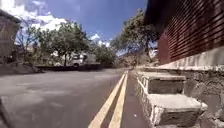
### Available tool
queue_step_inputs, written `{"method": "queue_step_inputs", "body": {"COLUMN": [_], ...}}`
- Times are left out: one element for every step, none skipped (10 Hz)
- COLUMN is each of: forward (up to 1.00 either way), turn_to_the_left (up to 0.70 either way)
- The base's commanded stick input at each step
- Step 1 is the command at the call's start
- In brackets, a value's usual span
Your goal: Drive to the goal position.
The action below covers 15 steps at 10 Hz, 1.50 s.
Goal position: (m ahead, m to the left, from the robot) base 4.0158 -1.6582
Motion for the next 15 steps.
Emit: {"method": "queue_step_inputs", "body": {"forward": [0.0,0.0,0.0,0.0,0.0,0.7,0.7,0.7,0.7,0.7,0.7,0.7,0.7,0.7,0.7], "turn_to_the_left": [0.7,0.0,0.0,0.0,0.0,0.0,0.0,0.0,0.0,0.0,0.0,0.0,0.0,0.0,0.0]}}
